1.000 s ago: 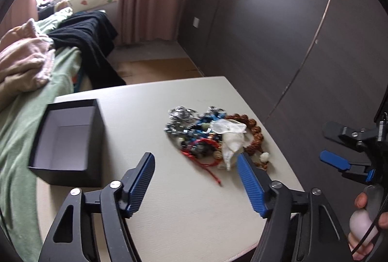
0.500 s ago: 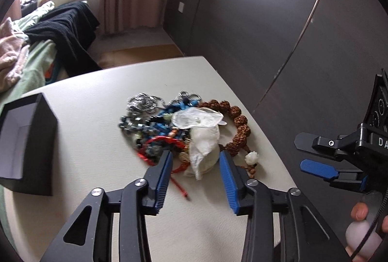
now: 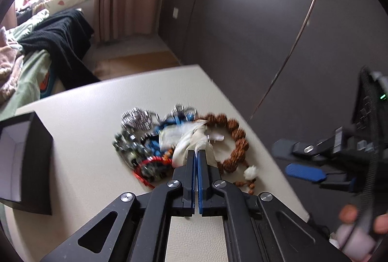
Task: Organize jewelry
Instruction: 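Reach the right gripper to the brown bead bracelet and close on it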
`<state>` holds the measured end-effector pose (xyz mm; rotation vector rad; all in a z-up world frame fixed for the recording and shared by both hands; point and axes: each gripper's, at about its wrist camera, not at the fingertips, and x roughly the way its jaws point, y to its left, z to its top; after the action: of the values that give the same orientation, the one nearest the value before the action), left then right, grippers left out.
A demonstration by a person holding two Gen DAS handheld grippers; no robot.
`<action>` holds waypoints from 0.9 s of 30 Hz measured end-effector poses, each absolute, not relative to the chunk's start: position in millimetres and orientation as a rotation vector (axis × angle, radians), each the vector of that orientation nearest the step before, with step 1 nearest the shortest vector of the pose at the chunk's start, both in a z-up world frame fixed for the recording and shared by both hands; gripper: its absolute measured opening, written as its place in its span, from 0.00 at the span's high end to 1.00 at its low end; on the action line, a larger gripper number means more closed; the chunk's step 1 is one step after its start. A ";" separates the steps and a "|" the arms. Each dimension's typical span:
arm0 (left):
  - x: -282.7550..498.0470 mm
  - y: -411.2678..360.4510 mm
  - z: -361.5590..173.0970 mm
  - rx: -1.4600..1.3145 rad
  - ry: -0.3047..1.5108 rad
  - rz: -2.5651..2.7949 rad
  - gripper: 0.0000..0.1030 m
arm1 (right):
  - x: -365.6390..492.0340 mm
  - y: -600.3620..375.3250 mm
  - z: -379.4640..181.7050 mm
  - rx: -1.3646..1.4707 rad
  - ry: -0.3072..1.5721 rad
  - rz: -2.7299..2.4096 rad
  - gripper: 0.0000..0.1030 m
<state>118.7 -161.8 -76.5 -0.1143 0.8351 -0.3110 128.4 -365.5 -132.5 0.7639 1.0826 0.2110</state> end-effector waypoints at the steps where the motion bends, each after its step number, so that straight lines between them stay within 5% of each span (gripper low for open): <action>1: 116.9 -157.0 -71.5 -0.126 0.820 -0.312 1.00 | 130.1 -364.4 -132.7 0.762 1.083 0.215 0.28; 11: 111.0 -122.7 -45.0 -0.190 0.750 -0.288 1.00 | 142.9 -341.6 -136.0 0.686 1.085 0.225 0.48; 21: 107.0 -88.7 -31.1 -0.243 0.711 -0.242 1.00 | 164.2 -314.2 -133.3 0.486 1.057 0.118 0.52; 27: 97.2 -75.3 -24.8 -0.258 0.700 -0.225 1.00 | 170.2 -294.4 -135.3 0.311 1.059 0.027 0.78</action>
<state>97.2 -75.3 -24.8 -0.2581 0.6997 -0.2254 170.2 -294.4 -135.3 0.3110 1.0593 0.0268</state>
